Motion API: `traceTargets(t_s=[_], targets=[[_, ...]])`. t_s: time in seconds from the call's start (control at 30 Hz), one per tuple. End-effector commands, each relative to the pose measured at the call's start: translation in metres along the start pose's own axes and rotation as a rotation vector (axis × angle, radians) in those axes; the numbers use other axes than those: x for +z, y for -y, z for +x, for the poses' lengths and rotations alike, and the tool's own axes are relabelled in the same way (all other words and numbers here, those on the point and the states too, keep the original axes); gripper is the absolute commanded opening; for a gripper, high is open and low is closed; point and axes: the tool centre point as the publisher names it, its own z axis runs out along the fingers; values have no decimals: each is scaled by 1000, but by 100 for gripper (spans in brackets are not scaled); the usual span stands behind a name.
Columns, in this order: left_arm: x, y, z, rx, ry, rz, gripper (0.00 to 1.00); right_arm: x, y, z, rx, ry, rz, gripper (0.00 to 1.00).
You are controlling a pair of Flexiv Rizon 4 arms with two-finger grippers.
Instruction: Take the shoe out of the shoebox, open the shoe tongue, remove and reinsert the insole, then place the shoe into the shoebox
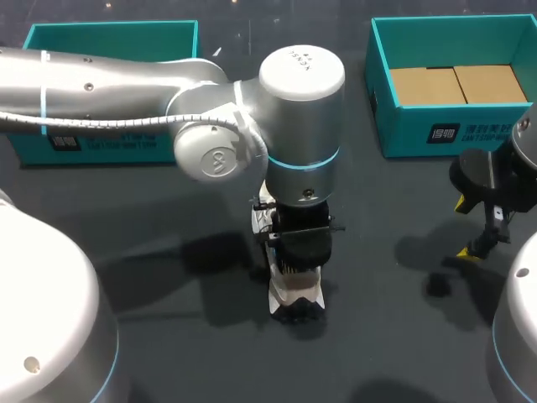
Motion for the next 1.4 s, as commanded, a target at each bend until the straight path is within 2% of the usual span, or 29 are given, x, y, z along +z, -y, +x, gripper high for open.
traceTargets(t_s=[0.03, 0.2, 0.33, 0.5, 0.6, 0.93, 1.1, 1.2, 1.33, 1.4], targets=[[-22, 3, 13, -7, 36, -77, 0, 0, 1, 2, 0, 3, 0, 100], [-25, -10, 11, -26, 47, -122, 1, 0, 1, 2, 0, 3, 0, 100], [-22, -16, 9, -30, 41, -129, 16, 0, 1, 2, 0, 3, 0, 100], [-20, -17, 9, -33, 34, -130, 22, 0, 1, 2, 0, 3, 0, 100], [-19, -17, 10, -33, 30, -131, 32, 0, 1, 2, 0, 3, 0, 100], [-12, -26, 6, -31, 16, -134, 48, 0, 1, 2, 0, 3, 0, 100], [-11, -30, 6, -36, 12, -133, 51, 0, 1, 2, 0, 3, 0, 100], [-11, -32, 6, -39, 11, -132, 62, 0, 1, 2, 0, 3, 0, 100], [-13, -34, 7, -44, 13, -133, 72, 0, 1, 2, 0, 3, 0, 100], [-15, -34, 8, -45, 16, -133, 81, 0, 1, 2, 0, 3, 0, 100]])
